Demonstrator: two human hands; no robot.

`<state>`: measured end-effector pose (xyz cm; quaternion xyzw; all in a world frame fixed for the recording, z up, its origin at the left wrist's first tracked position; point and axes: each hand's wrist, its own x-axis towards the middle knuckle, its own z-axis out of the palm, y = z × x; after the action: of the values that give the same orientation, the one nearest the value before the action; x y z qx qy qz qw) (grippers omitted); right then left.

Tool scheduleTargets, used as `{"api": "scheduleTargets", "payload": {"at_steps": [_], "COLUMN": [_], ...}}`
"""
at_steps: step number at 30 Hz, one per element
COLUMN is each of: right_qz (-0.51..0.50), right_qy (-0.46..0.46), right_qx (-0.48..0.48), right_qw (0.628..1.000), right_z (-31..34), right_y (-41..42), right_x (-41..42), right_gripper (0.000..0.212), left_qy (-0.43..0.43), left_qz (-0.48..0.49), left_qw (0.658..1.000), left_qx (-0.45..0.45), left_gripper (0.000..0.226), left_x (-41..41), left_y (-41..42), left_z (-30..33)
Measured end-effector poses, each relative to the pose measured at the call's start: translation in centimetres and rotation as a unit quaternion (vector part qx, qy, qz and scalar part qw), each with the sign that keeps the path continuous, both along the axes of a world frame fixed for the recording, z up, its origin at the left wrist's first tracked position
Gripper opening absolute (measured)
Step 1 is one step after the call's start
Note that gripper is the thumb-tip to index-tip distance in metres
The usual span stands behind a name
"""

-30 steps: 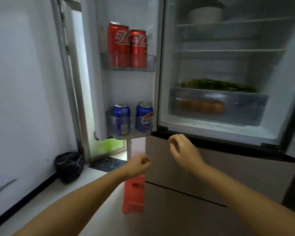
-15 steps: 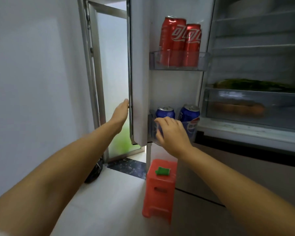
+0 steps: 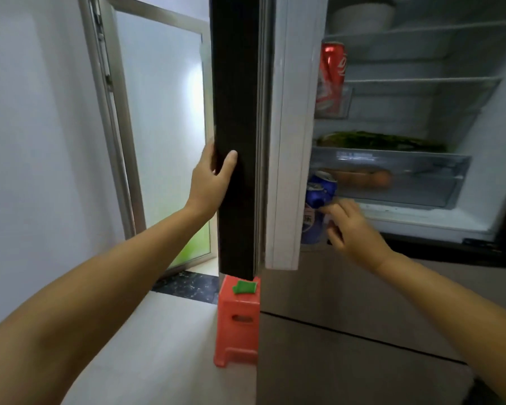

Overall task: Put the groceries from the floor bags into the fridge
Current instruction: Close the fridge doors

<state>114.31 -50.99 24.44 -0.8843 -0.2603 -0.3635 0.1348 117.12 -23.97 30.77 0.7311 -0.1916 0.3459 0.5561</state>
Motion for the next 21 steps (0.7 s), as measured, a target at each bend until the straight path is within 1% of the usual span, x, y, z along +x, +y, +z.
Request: {"api": "scheduleTargets", "payload": {"at_steps": [2, 3, 6, 9, 10, 11, 13, 15, 17, 19, 20, 21], "right_qz": [-0.029, -0.035, -0.037, -0.033, -0.03, -0.042, -0.074, -0.082, -0.077, -0.081, -0.083, -0.086], "right_qy": [-0.019, -0.029, -0.044, -0.005, 0.023, 0.079, 0.196, 0.251, 0.282, 0.295, 0.293, 0.294], "right_qx": [-0.006, -0.006, -0.01, -0.087, -0.095, -0.08, -0.011, 0.07, 0.146, 0.176, 0.175, 0.164], "right_qw": [0.999, 0.999, 0.998, 0.996, 0.995, 0.993, 0.978, 0.962, 0.945, 0.936, 0.936, 0.938], "right_z": [-0.1, -0.2, -0.6, -0.9, -1.0, -1.2, -1.7, -2.0, -1.8, -1.3, -1.0, -0.9], "right_y": [-3.1, -4.3, -6.8, -7.7, -7.7, -7.5, -7.5, -8.1, -9.3, -10.7, -11.3, -11.8], "right_x": [-0.8, -1.3, -2.7, -3.2, -3.0, -2.8, -2.1, -0.6, 1.3, 3.4, 4.6, 5.6], "right_gripper": [0.029, 0.032, 0.046, 0.059, 0.062, 0.067, 0.082, 0.09, 0.089, 0.083, 0.08, 0.077], "left_qy": [-0.049, -0.074, -0.124, -0.146, -0.147, -0.147, -0.148, -0.139, -0.132, -0.128, -0.126, -0.125], "left_qz": [0.004, 0.008, 0.035, 0.072, 0.081, 0.089, 0.102, 0.113, 0.124, 0.134, 0.137, 0.138], "left_qw": [0.998, 0.994, 0.975, 0.952, 0.945, 0.935, 0.905, 0.868, 0.821, 0.774, 0.761, 0.757], "left_qx": [0.05, 0.079, 0.18, 0.257, 0.281, 0.311, 0.384, 0.463, 0.541, 0.605, 0.621, 0.627], "left_gripper": [0.055, 0.061, 0.079, 0.088, 0.089, 0.089, 0.086, 0.08, 0.073, 0.067, 0.066, 0.065], "left_x": [-0.4, -0.5, 0.1, 1.4, 1.9, 2.4, 3.7, 5.5, 7.8, 9.9, 10.9, 11.8], "left_y": [-3.0, -4.7, -9.7, -14.9, -16.6, -18.0, -20.4, -21.8, -22.6, -23.0, -23.2, -23.4], "left_z": [-0.4, -0.7, -1.4, -1.6, -1.6, -1.6, -1.5, -1.4, -1.4, -1.7, -1.8, -2.0]}}
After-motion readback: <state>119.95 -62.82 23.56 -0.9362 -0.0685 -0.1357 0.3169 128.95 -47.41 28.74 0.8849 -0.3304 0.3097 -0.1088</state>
